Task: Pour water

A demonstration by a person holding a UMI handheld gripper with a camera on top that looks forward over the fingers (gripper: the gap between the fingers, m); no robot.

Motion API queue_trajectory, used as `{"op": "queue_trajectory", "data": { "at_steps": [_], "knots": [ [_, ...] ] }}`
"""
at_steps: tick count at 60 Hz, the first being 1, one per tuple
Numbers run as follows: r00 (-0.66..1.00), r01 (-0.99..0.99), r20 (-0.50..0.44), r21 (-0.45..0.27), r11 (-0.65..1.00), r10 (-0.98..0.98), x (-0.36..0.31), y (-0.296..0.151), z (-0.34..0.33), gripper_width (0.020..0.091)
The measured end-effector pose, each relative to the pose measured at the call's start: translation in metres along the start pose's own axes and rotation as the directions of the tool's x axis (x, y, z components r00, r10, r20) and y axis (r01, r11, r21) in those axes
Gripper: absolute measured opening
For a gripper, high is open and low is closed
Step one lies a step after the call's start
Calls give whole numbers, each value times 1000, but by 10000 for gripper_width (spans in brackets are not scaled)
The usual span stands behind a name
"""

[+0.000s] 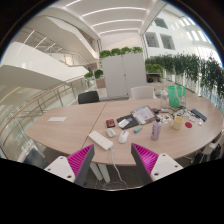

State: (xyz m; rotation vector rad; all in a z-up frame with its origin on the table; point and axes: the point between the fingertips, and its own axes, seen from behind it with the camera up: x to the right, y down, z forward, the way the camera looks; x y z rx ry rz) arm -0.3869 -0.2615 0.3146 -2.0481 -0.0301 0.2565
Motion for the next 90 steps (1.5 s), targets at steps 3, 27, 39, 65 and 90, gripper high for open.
{"op": "queue_trajectory", "data": {
  "at_steps": [3, 27, 39, 65, 90],
  "knots": [
    [1000, 14, -2, -9, 1000, -14, 4, 3, 1, 810],
    [995, 16, -99, -68, 998, -23, 28, 41, 42, 809],
    [985, 96, -146, -10, 995, -97, 139, 52, 115, 810],
    [972, 107, -223, 120, 987, -78, 320, 37, 377, 810],
    [979, 116, -180, 134, 984, -91, 326, 31, 427, 437]
  ]
}}
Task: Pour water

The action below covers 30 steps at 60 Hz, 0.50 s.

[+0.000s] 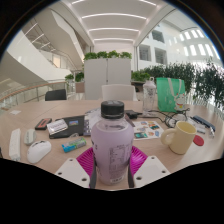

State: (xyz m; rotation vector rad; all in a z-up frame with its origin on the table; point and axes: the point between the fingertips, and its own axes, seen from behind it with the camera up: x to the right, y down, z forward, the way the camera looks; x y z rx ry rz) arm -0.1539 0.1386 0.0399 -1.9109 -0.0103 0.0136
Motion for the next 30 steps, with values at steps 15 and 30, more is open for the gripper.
{"op": "queue_trajectory", "data": {
  "at_steps": [15, 30],
  "knots": [
    [943, -296, 147, -38, 954, 298, -11, -68, -2, 396],
    [423, -882, 287, -88, 464, 859, 101, -172, 7, 394]
  ]
}}
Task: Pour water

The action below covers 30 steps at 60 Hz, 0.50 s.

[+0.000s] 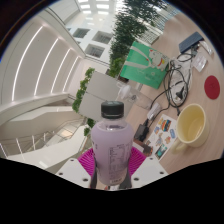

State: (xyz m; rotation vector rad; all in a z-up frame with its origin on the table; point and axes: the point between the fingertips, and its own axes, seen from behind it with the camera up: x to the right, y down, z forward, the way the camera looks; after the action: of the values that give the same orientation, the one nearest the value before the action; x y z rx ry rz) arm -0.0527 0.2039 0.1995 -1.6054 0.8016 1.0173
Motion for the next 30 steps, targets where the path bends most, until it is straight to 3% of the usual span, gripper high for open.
{"op": "queue_trajectory", "data": {
  "at_steps": [6, 9, 13, 16, 17, 21, 22, 23, 26, 27, 28, 29, 30],
  "knots": [
    [927, -369, 59, -30, 929, 370, 24, -14, 9, 393],
    [819, -551, 117, -107, 827, 561, 31, -25, 0, 392],
    [679, -702, 156, -147, 697, 717, 42, -29, -1, 392],
    [578, -781, 169, -171, 601, 799, 42, -39, -10, 394],
    [572, -798, 152, -126, 590, 806, 37, -26, -1, 393],
    [525, -828, 157, -134, 545, 836, 49, -26, -4, 392],
    [487, -839, 169, -180, 513, 857, 55, -39, -23, 394],
    [489, -851, 156, -131, 509, 858, 43, -28, -6, 393],
    [453, -868, 169, -139, 476, 875, 42, -30, -11, 393],
    [444, -871, 174, -144, 469, 879, 41, -30, -12, 392],
    [422, -866, 193, -202, 457, 886, 53, -45, -31, 394],
    [426, -880, 178, -148, 452, 887, 38, -32, -11, 395],
    [422, -881, 180, -151, 449, 889, 37, -32, -13, 394]
  ]
}}
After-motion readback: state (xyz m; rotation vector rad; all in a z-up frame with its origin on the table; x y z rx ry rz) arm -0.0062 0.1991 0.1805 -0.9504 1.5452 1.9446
